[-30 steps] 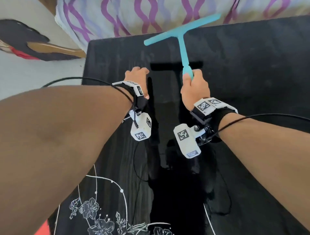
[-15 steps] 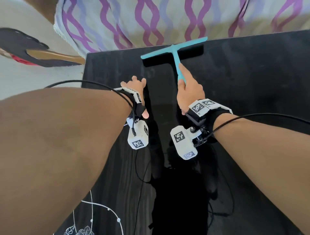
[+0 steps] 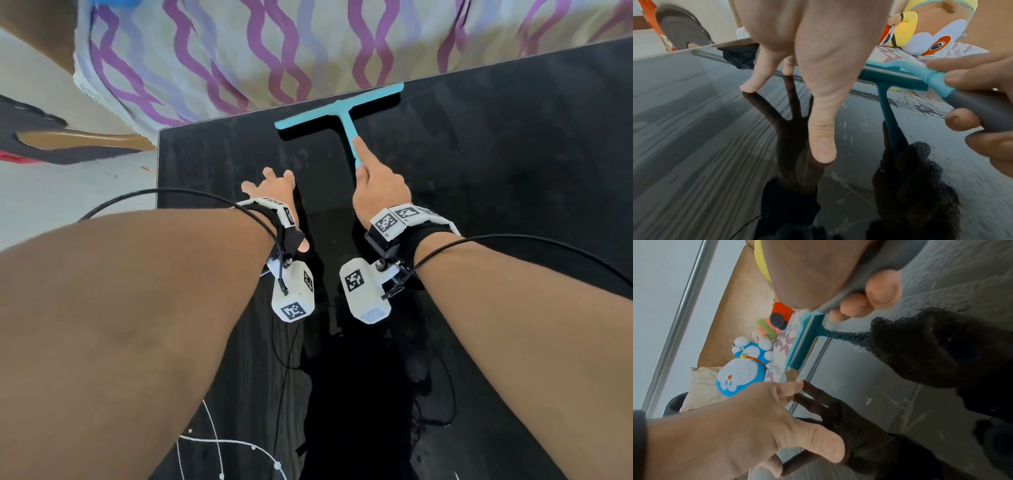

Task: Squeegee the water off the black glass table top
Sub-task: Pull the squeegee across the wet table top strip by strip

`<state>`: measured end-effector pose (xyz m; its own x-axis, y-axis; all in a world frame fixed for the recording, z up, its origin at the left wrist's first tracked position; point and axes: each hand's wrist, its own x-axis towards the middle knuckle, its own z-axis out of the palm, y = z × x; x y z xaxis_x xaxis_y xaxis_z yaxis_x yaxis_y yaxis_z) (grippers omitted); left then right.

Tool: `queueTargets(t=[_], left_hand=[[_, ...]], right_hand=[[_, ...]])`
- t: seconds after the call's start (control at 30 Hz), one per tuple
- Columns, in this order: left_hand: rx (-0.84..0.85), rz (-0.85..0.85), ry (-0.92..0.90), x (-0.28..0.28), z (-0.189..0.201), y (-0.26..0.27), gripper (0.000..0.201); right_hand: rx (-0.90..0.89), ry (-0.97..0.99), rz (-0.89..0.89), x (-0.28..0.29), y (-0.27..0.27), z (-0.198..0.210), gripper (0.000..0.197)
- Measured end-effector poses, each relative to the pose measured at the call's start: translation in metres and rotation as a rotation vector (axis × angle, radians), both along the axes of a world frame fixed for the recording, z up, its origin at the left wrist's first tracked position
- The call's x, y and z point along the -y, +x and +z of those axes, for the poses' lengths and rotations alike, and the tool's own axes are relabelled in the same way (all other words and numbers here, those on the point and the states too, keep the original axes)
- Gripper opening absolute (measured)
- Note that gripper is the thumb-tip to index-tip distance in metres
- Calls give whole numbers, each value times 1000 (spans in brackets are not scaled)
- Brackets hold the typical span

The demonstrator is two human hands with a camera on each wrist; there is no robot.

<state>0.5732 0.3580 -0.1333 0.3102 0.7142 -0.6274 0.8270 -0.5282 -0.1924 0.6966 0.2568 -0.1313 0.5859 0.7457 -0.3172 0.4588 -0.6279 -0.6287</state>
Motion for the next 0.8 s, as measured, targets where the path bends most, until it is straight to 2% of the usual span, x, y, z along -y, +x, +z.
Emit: queueTargets(t=[0.27,0.4,0.47,0.63,0.8], left_hand=[[105,65,27,4,1,-5,135],[333,153,34,10,-1,-13,140],[386,175,55,14,0,-17,141],[372,185,70,21,6,-19,137],[335,292,56,30,11,-25,141]], right_hand=[[-7,-37,-65,40,-36,-4,50],[7,-77,-75,64,-48,-5,51],[1,-85,-86,75,-53,-4,51],[-13,-89,-102,99,-67,-1,53],[-19,-101,-89,126,-79,3,55]])
